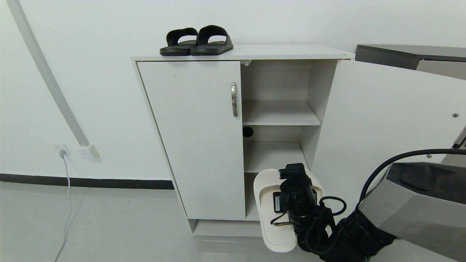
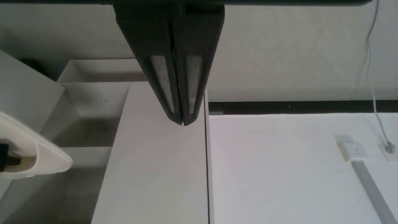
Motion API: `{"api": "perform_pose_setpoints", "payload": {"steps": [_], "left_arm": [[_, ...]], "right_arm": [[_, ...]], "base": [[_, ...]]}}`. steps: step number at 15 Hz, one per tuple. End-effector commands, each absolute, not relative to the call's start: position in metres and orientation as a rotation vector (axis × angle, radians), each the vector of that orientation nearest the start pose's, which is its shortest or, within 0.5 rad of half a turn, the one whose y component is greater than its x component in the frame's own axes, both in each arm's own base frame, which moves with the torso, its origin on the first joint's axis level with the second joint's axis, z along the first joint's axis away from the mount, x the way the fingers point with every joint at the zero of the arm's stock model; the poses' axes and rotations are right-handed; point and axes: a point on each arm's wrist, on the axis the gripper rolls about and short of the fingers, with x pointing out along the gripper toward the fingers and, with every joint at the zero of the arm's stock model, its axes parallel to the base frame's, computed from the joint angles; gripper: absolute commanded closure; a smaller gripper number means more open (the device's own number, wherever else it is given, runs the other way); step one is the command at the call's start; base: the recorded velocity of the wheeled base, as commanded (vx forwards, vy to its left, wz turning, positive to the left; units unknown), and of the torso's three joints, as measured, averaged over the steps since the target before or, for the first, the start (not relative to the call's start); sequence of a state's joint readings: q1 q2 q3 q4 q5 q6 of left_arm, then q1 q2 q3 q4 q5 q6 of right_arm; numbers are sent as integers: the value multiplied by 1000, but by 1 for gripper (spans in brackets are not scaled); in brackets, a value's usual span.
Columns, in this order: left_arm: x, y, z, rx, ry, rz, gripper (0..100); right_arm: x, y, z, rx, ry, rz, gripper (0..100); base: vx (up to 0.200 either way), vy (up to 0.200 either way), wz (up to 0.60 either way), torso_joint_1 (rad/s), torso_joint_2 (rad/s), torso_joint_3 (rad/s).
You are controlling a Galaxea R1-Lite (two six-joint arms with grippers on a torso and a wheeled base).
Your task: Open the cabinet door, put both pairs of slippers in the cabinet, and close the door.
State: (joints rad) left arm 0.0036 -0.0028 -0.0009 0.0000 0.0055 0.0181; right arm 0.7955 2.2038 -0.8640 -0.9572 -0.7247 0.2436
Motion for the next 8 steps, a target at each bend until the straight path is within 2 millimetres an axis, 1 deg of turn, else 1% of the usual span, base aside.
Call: {"api": "perform_pose_setpoints", "payload": {"steps": [1, 2, 6, 8], "left_arm": [[-23, 0, 76, 18, -1, 9, 100], [-23, 0, 76, 18, -1, 9, 100], [-23, 0, 75, 18, 0, 9, 100], [-23, 0, 76, 18, -1, 9, 100]], "right_arm": [[281, 269, 42, -24, 306, 84, 100], [282, 270, 39, -24, 315, 104, 100], [293, 271, 21, -19, 336, 81, 100], [296, 271, 15, -18, 343, 73, 100]], "base": [[0, 0, 0, 0, 0, 0], [0, 0, 0, 0, 0, 0], [0, 0, 0, 0, 0, 0], [0, 0, 0, 0, 0, 0]]}}
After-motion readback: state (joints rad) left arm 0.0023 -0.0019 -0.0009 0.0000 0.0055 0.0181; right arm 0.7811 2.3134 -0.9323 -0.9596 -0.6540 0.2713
